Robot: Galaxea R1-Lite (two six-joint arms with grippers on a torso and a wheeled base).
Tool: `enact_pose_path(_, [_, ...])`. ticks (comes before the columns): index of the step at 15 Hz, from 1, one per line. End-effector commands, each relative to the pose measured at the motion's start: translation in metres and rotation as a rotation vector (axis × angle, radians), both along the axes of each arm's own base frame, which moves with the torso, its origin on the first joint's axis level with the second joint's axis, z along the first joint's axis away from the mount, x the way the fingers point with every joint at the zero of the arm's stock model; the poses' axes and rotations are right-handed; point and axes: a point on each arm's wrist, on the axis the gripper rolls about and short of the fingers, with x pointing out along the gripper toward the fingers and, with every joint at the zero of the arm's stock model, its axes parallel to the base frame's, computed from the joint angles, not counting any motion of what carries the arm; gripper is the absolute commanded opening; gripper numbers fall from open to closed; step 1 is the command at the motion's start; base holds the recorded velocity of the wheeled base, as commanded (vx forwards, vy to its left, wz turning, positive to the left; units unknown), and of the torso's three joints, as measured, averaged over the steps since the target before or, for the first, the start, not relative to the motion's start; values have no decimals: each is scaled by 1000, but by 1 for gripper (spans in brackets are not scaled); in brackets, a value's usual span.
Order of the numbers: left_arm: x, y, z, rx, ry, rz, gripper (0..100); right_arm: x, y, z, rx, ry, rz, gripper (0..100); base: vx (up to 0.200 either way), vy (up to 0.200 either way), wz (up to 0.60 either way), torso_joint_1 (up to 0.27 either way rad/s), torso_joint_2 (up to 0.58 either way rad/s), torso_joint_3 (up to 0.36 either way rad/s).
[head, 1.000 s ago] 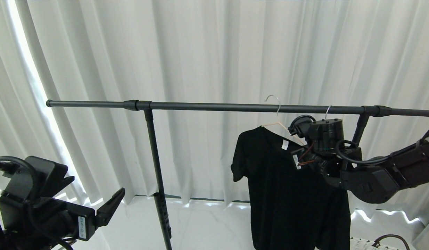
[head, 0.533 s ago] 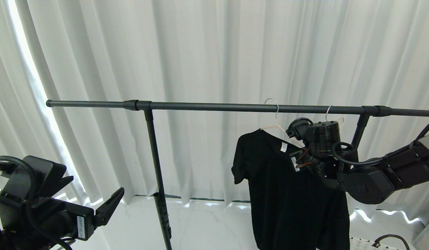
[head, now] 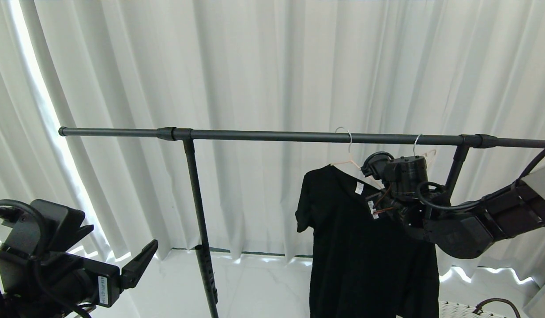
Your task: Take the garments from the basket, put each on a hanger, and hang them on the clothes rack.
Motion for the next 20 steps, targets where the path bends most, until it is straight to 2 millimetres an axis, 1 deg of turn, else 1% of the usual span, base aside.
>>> enact_pose_path(1, [0, 0, 0, 0, 2, 0, 100, 0, 0, 0, -2, 2, 2, 100, 0, 0, 0, 0, 0, 0])
enact_pose_path(2, [0, 0, 0, 0, 2, -2, 100, -2, 0, 3, 2, -4, 3, 100, 0, 0, 0, 0, 0, 0])
enact_pose_path(4, [0, 0, 0, 0, 2, -2, 100, -6, 0, 17, 25, -38, 9, 100, 0, 0, 0, 0, 0, 0])
enact_pose_path(5, [0, 0, 0, 1, 3, -2, 100, -10, -1, 25, 35, -55, 10, 100, 0, 0, 0, 0, 0, 0])
enact_pose_path(7, [0, 0, -1, 2, 5, -2, 100, -20, -7, 46, 56, -85, 11, 100, 0, 0, 0, 0, 0, 0])
enact_pose_path(8, [1, 0, -1, 2, 6, -2, 100, -24, -10, 53, 59, -88, 13, 100, 0, 0, 0, 0, 0, 0])
enact_pose_path(10, [1, -1, -3, 7, 17, 0, 100, -48, -24, 85, 77, -111, 16, 100, 0, 0, 0, 0, 0, 0])
enact_pose_path(11, [2, -1, -4, 9, 21, 0, 100, -61, -32, 97, 81, -112, 19, 100, 0, 0, 0, 0, 0, 0])
enact_pose_path(12, [2, -1, -4, 10, 23, 0, 100, -72, -39, 107, 86, -111, 21, 100, 0, 0, 0, 0, 0, 0])
enact_pose_path(14, [3, -1, -4, 12, 24, 1, 100, -88, -46, 120, 123, -120, 45, 100, 0, 0, 0, 0, 0, 0])
enact_pose_path(17, [2, 2, -4, 10, 20, 21, 100, -92, -39, 118, 172, -102, 88, 100, 0, 0, 0, 0, 0, 0])
enact_pose_path(19, [0, 3, -4, 10, 15, 30, 100, -99, -42, 123, 201, -109, 113, 100, 0, 0, 0, 0, 0, 0])
enact_pose_path(20, [0, 4, -3, 12, 10, 35, 100, -101, -44, 122, 197, -92, 119, 100, 0, 0, 0, 0, 0, 0])
